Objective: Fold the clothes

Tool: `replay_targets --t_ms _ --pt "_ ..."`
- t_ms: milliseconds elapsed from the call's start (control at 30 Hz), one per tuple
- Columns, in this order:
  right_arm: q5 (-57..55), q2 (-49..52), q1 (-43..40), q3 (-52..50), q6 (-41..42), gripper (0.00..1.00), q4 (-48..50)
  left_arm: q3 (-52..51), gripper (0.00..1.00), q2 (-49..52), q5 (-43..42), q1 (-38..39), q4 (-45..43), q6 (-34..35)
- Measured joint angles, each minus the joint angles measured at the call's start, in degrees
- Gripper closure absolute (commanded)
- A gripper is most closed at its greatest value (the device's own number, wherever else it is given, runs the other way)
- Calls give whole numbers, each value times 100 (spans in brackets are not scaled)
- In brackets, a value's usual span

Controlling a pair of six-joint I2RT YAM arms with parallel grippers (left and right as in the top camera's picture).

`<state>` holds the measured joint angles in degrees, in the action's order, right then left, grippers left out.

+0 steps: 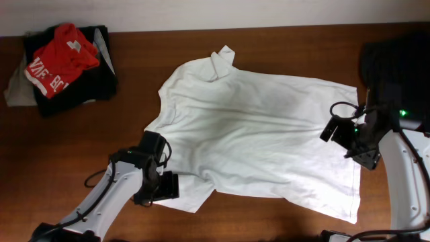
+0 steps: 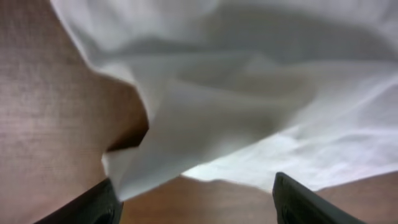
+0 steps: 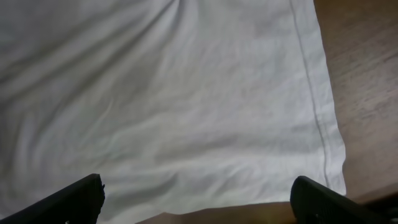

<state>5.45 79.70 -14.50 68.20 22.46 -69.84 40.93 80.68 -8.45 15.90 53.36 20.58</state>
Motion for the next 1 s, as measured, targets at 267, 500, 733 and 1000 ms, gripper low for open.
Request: replay_targets --t_ms 267,500,733,1000 --pt "0 -391 0 0 -66 1 -328 -2 33 0 136 0 -236 72" --pt "-48 -391 0 0 -105 1 -341 726 32 0 640 0 686 111" --pt "-94 -391 0 0 -162 1 -341 833 33 350 881 0 562 116" --pt "-111 -391 0 0 -195 1 -341 833 75 1025 713 0 358 103"
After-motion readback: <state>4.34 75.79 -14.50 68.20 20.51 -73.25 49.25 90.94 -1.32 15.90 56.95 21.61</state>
